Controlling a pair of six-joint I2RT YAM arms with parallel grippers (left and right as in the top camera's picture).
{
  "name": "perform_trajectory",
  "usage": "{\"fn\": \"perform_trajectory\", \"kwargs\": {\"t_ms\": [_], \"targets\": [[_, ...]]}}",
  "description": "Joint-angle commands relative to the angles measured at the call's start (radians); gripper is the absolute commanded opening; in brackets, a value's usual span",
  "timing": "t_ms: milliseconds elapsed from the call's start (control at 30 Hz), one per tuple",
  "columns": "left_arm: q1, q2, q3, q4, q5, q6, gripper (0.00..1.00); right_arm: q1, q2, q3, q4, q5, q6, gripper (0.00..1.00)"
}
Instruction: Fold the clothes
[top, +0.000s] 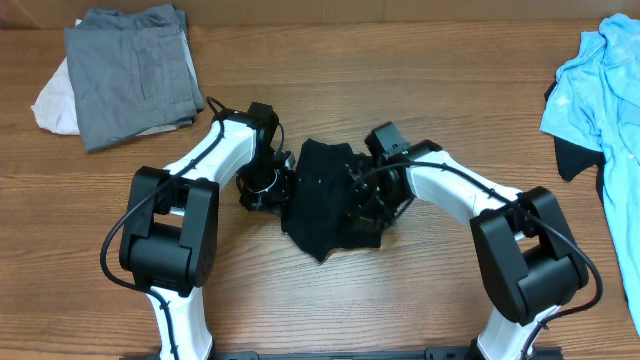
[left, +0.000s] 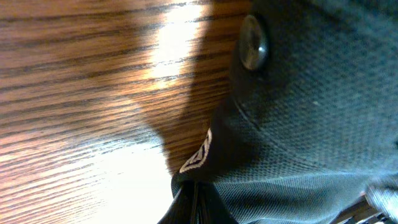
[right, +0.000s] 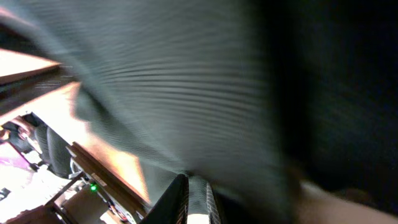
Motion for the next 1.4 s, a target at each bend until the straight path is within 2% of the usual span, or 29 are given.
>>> {"fn": "perform_trajectory", "kwargs": {"t_ms": [0, 133, 300, 433, 500, 567, 600, 633, 700, 733, 1033, 1367], "targets": [[0.001, -0.016, -0.003, -0.004, 0.000, -0.006, 0.04, -0.065, 0.016, -0.065, -0.007, 0.102, 0.026, 0.12], [0.001, -0.016, -0.003, -0.003, 0.000, -0.006, 0.04, -0.105, 0.013, -0.057, -0.062, 0.129, 0.012, 0.07], [0.000, -0.018, 0.015, -0.010, 0.012, 0.003, 0.04, -0.107, -0.010, 0.005, -0.126, 0.126, -0.016, 0.07], [0.000, -0.038, 0.048, -0.010, 0.065, 0.046, 0.04, -0.107, -0.044, 0.094, -0.212, 0.126, -0.024, 0.08], [0.001, -0.054, 0.055, 0.003, 0.061, 0.046, 0.08, -0.107, -0.060, 0.152, -0.275, 0.128, -0.050, 0.15], [0.003, -0.061, 0.055, 0.020, 0.058, 0.046, 0.33, -0.107, -0.072, 0.211, -0.339, 0.138, -0.071, 0.28], [0.002, -0.060, 0.055, 0.031, 0.067, 0.045, 1.00, -0.107, -0.082, 0.257, -0.386, 0.169, -0.070, 0.50], [0.002, -0.057, 0.055, 0.037, 0.076, 0.046, 1.00, -0.107, -0.087, 0.290, -0.415, 0.194, -0.069, 0.68], [0.002, -0.057, 0.055, 0.052, 0.084, 0.046, 1.00, -0.107, -0.092, 0.351, -0.464, 0.234, -0.069, 0.82], [0.003, -0.057, 0.055, 0.058, 0.085, 0.046, 1.00, -0.107, -0.093, 0.377, -0.479, 0.240, -0.069, 0.84], [0.006, -0.036, 0.052, 0.166, 0.177, 0.047, 1.00, -0.107, -0.114, 0.505, -0.521, 0.240, -0.069, 0.84], [-0.008, 0.066, 0.052, 0.219, 0.320, 0.034, 1.00, -0.107, -0.187, 0.520, -0.521, 0.266, -0.061, 0.84]]}}
